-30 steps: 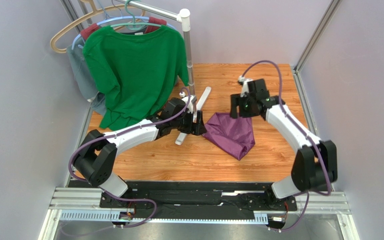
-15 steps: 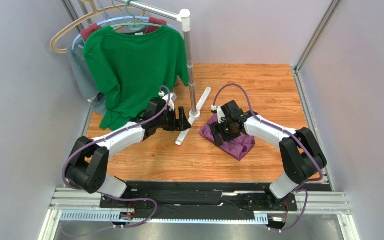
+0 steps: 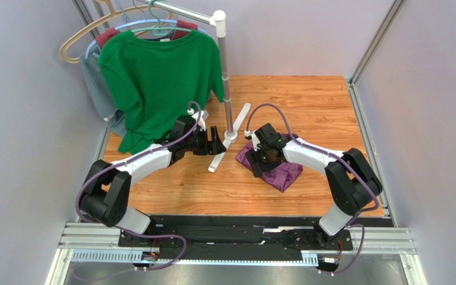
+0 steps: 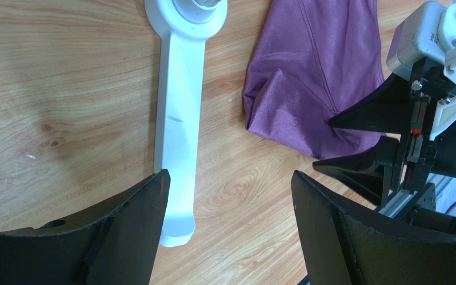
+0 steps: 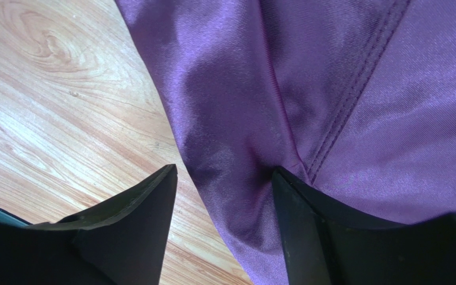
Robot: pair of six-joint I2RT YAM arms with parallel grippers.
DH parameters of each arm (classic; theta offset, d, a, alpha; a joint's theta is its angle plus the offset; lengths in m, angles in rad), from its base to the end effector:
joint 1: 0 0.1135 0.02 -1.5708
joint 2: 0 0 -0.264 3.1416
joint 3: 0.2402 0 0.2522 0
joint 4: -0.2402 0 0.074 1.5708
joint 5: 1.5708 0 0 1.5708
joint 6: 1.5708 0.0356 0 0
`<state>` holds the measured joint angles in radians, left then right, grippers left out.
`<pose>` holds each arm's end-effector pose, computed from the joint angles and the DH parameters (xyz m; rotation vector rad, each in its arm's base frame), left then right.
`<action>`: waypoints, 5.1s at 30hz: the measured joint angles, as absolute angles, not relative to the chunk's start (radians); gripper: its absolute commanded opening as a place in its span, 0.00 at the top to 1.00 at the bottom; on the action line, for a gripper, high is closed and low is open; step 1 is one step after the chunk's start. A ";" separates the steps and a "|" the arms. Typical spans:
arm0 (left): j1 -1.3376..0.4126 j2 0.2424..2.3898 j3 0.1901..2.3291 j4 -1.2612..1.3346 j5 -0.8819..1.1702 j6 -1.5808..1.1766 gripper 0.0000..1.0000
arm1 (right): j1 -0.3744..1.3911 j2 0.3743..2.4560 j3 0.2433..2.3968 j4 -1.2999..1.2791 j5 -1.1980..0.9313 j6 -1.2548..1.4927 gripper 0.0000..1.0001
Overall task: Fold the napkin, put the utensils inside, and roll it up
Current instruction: Roll the napkin with the utensil
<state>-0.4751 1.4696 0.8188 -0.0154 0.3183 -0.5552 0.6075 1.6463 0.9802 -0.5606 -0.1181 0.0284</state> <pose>0.2700 -0.1514 0.2089 0.0891 2.3566 -0.8913 0.2492 0.1784 0.1696 -0.8373 2.7085 0.3132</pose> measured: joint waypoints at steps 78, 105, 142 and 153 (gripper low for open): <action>-0.694 1.721 0.926 -0.069 0.222 -0.622 0.27 | 0.476 1.759 0.836 -0.331 -0.840 0.146 0.87; -0.699 1.817 1.011 -0.099 0.251 -0.633 1.00 | 0.494 1.670 0.841 -0.389 -0.732 0.157 0.43; -0.692 1.876 1.125 -0.253 0.345 -0.552 1.00 | 1.036 1.470 0.762 -0.428 0.171 0.251 0.56; -0.661 1.827 1.059 -0.202 0.392 -0.569 0.49 | 1.018 1.470 0.742 -0.402 0.162 0.348 0.86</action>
<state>-0.6605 1.8271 1.0588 -0.2020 0.3916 -0.5694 1.0176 1.4696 0.7418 -0.4019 0.1616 0.3477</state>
